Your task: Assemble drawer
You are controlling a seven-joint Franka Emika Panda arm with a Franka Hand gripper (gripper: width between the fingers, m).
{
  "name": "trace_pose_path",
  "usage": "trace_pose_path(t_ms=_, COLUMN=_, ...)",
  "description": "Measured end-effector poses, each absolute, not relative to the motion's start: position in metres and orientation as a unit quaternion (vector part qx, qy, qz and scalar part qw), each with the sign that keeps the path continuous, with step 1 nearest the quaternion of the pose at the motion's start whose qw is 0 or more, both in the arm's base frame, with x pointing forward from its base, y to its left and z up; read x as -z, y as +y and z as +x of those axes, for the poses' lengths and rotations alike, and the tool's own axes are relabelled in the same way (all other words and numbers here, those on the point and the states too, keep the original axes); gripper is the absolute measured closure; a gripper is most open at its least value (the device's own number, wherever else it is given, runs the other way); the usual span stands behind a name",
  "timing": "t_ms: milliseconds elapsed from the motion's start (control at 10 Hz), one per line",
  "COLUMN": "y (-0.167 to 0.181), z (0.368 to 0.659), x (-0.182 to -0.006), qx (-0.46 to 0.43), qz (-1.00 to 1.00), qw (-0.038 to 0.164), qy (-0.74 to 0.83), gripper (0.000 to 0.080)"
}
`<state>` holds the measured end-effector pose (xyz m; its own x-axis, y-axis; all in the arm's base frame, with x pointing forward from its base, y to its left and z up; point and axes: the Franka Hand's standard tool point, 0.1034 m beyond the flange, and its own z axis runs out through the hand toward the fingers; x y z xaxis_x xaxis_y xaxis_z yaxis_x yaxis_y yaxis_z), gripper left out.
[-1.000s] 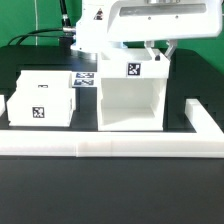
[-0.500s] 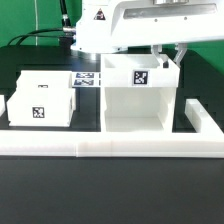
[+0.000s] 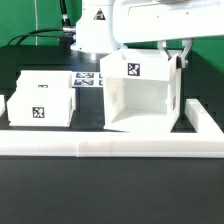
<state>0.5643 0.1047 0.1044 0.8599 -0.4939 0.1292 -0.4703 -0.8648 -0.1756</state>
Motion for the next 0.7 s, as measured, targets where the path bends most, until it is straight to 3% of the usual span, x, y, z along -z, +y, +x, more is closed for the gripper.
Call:
trace_pose_path(t_ms=400, y=0.1053, z=0.5741, x=-0.1098, qx=0.098, qz=-0.927, qw=0.096, qy=0.349, gripper=0.0757)
trace_pose_path(t_ms=700, y=0.1026, z=0.5649, x=-0.1082, qx=0.08, qz=-0.866, qw=0.114, qy=0.48, gripper=0.0755)
